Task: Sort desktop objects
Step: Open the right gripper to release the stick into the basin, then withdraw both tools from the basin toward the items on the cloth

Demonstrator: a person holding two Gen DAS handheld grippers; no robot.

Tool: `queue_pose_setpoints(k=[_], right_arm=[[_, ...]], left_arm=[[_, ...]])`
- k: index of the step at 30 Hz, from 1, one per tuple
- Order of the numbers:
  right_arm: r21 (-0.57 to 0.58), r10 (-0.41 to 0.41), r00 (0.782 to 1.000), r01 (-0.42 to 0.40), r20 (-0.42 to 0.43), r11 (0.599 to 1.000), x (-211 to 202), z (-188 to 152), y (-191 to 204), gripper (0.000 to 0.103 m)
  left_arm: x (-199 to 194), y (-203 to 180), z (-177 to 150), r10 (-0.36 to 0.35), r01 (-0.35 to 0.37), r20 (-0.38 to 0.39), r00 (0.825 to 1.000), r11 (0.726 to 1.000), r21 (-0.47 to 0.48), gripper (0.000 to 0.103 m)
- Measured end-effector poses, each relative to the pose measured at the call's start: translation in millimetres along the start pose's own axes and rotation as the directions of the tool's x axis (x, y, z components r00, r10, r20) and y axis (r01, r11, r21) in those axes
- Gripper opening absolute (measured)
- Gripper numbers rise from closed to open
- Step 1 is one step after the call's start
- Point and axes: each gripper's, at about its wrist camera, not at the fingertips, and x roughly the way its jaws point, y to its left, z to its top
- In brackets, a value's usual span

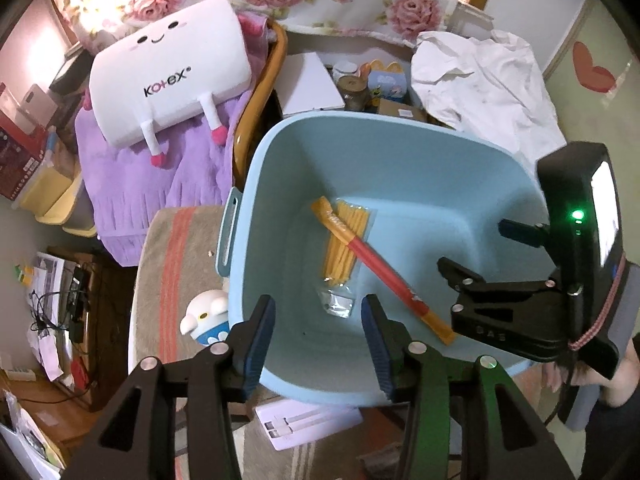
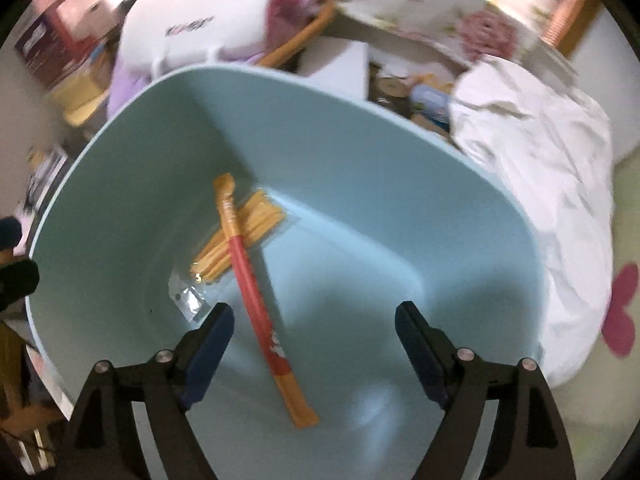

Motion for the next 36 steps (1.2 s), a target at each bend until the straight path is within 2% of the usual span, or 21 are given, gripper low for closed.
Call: queue_pose_setpoints(k=[4, 6, 10, 14, 21, 28, 36], right_arm=[[0.072, -0.007, 0.999, 0.004, 0.041, 0.997, -42, -12, -10, 0.087], [0.091, -0.018, 0.998, 0.012, 0.059, 0.996, -39, -19, -6, 0.087], [0.129, -0.053, 0.995, 0.041, 0.087, 0.991, -66, -41, -7, 0.088], [0.183, -0.051, 0.993, 0.030, 0.110, 0.983, -90, -66, -8, 0.088], [0.228, -0.075, 0.983, 0.035, 0.168, 0.973, -133, -102, -6, 0.088], [0.294, -0.068, 0.973, 0.000, 0.221, 0.956, -162, -134, -9, 0.088], [0.300, -0.095, 0.958, 0.010, 0.271, 0.954, -189, -163, -5, 0.088]], left_arm=[[-17, -11, -10, 0.003, -0.004, 0.019, 1.000, 1.000, 0.013, 0.049], [-26, -16, -16, 0.006, -0.007, 0.027, 1.000, 1.000, 0.014, 0.049], [-46, -27, -30, 0.022, -0.024, 0.060, 0.998, 1.000, 0.018, 0.049], [-63, -38, -44, 0.030, -0.032, 0.083, 0.996, 0.999, 0.022, 0.049], [-93, -55, -73, 0.044, -0.049, 0.133, 0.990, 0.998, 0.036, 0.049], [-116, -70, -98, 0.064, -0.072, 0.175, 0.983, 0.997, 0.041, 0.049], [-138, -82, -123, 0.074, -0.086, 0.222, 0.972, 0.995, 0.042, 0.049]])
